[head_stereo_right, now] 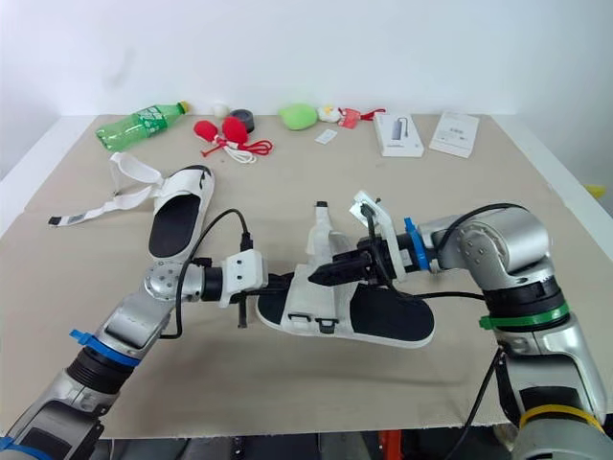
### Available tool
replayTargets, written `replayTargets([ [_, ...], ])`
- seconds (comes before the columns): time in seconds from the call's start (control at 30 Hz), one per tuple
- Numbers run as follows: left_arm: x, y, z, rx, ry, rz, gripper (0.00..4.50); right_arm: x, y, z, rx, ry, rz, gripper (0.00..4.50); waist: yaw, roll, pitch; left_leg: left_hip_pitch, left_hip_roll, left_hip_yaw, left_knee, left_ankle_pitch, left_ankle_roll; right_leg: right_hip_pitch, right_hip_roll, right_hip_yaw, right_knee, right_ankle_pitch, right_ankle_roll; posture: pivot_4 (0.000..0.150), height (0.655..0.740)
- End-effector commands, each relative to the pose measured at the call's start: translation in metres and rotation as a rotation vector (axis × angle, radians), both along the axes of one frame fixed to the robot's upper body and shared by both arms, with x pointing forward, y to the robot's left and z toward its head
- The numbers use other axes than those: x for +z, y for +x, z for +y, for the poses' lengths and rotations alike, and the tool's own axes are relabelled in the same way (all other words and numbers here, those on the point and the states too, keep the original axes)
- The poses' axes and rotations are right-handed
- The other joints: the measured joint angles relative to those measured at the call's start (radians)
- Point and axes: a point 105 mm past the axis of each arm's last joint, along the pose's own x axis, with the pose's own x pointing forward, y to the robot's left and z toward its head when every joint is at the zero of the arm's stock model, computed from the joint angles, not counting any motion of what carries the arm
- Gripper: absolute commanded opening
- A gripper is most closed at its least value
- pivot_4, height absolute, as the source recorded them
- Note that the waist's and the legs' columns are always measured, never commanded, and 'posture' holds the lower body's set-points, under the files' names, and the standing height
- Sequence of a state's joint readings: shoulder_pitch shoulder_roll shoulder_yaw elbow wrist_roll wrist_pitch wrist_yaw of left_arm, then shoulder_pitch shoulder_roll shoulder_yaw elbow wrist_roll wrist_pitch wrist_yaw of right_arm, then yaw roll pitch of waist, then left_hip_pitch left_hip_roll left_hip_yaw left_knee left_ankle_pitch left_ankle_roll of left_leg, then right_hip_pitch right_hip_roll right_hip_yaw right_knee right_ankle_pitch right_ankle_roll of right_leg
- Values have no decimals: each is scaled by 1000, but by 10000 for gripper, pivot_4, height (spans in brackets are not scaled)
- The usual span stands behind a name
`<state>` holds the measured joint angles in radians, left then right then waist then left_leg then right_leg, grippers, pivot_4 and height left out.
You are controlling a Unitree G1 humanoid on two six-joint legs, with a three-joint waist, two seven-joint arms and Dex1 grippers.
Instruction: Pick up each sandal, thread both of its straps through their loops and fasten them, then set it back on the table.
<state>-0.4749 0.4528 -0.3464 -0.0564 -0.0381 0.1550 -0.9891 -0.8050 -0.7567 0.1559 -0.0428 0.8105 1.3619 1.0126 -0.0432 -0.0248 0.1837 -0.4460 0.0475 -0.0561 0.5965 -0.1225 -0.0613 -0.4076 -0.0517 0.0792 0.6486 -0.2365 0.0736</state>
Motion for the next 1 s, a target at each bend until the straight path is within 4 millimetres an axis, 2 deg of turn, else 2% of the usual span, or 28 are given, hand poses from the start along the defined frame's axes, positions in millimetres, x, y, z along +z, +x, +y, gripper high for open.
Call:
replayTargets([
  [0.03, 5, 1, 0, 2, -2, -24, 0, 14, 5, -2, -19, 23, -55, 13165, 0, 0, 0, 0, 0, 0, 0, 0, 0, 0, 0, 0, 0, 0, 0, 1500, 7400],
  [0.07, 4, 1, 1, 3, -1, -24, 0, 14, 4, -3, -14, 24, -46, 10044, 0, 0, 0, 0, 0, 0, 0, 0, 0, 0, 0, 0, 0, 0, 0, 1500, 7400],
  [0.1, 4, 1, 1, 5, 1, -23, 0, 13, 3, -3, -10, 24, -41, 4020, -1, 0, 0, 0, 0, 0, 0, 0, 0, 0, 0, 0, 0, 0, 0, 1500, 7400],
  [0.13, 4, 1, 2, 6, 1, -23, 0, 12, -1, -4, -4, 24, -27, 1854, -1, 0, 0, 0, 0, 0, 0, 0, 0, 0, 0, 0, 0, 0, 0, 1500, 7400],
  [0.27, 4, 0, 3, 7, 4, -22, 0, 4, -19, -4, 28, 21, 18, 1854, 0, 0, 0, 0, 0, 0, 0, 0, 0, 0, 0, 0, 0, 0, 0, 1500, 7400],
  [0.47, 3, 0, 2, 3, 6, -21, 0, -1, -26, -5, 15, 26, 31, 1854, -1, 0, 0, 0, 0, 0, 0, 0, 1, 0, 0, 0, 0, 0, 0, 1500, 7400],
  [0.67, 4, 0, 0, -3, 2, -21, 0, -16, -39, -8, 33, 1, 37, 1854, 0, 0, 0, 0, 0, 0, 0, 0, 1, 0, 0, 0, 0, 0, 0, 1500, 7400],
  [0.87, 3, -1, -2, -9, 2, -20, 0, -19, -39, -13, 29, -21, 35, 1854, -1, 0, 0, 0, 0, 0, 1, 0, 1, 0, 0, 0, 0, 0, 0, 1500, 7400],
  [0.9, 3, -1, -2, -10, 1, -20, 0, -17, -41, -14, 41, -24, 45, 5917, -1, 0, 0, 0, 0, 0, 1, 0, 1, 0, 0, 0, 0, 0, 0, 1500, 7400],
  [0.97, 3, -2, -2, -12, 1, -20, 0, -15, -45, -14, 81, -27, 39, 9113, -1, 0, 0, 0, 0, 0, 2, 0, 1, 0, 0, 0, 0, 0, 0, 1500, 7400],
  [1.0, 3, -2, -2, -13, 1, -20, 0, -11, -47, -16, 100, -21, 30, 16047, 0, 0, 0, 0, 0, 0, 1, 0, 1, 0, 0, 0, 0, 0, 0, 1500, 7400],
])
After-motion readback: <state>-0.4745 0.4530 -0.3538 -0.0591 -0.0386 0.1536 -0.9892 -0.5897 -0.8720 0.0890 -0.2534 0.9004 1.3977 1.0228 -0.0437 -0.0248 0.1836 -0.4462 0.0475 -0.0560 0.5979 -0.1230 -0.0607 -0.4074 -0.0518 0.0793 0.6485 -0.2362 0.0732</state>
